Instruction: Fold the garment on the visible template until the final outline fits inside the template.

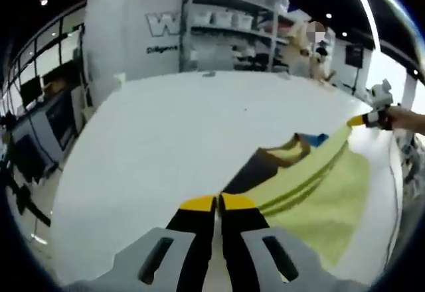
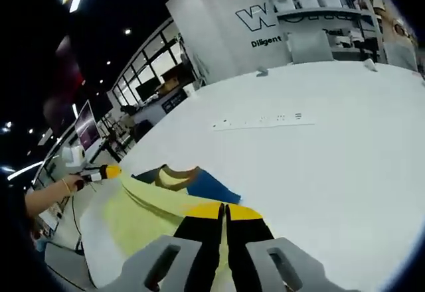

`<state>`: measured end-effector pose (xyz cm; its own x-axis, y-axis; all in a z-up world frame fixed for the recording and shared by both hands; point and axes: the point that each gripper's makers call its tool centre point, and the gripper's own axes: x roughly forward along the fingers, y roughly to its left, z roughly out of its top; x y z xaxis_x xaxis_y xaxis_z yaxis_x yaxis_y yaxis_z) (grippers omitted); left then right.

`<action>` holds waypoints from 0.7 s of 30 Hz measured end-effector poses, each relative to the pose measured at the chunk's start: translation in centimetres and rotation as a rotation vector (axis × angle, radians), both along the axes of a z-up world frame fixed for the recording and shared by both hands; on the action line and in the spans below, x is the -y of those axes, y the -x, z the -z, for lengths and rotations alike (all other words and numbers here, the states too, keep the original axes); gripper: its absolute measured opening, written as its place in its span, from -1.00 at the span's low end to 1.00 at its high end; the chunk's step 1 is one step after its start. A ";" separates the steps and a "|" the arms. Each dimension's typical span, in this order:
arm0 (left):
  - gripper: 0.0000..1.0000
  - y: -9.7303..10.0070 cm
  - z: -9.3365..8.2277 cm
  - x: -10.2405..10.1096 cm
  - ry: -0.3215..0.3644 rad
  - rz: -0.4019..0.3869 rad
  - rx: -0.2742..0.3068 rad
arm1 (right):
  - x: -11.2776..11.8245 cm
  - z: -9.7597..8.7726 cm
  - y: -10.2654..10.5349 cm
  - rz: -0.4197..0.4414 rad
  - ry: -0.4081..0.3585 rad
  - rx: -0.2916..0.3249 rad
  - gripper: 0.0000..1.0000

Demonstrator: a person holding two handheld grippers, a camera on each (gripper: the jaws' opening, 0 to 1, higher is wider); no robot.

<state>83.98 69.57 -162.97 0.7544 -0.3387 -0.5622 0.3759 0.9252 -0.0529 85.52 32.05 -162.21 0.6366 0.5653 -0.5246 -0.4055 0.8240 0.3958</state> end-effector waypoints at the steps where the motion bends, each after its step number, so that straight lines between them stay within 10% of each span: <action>1: -1.00 -0.4 0.0 -0.5 -0.005 -0.014 0.004 | -0.1 0.5 -0.5 -0.022 0.025 0.024 -1.00; 5: -0.96 -0.3 -0.2 -0.7 -0.061 0.035 0.020 | -0.8 0.3 -0.3 -0.102 0.118 0.083 -1.00; 10: -0.46 -0.2 -0.5 0.1 -0.074 0.108 0.037 | -0.5 0.9 0.6 -0.202 0.229 0.113 -0.67; 16: -0.27 1.8 2.0 1.1 -0.167 0.283 -0.028 | -0.4 3.2 2.0 -0.306 0.383 0.096 -0.53; 21: -0.26 2.0 3.8 0.8 -0.220 0.278 -0.056 | -1.3 4.8 2.3 -0.381 0.461 0.098 -0.48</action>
<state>82.02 68.77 -166.74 0.6163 -0.3934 -0.6822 0.6172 0.7793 0.1082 83.19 33.35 -167.01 0.4920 0.4913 -0.7187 -0.7223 0.6912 -0.0219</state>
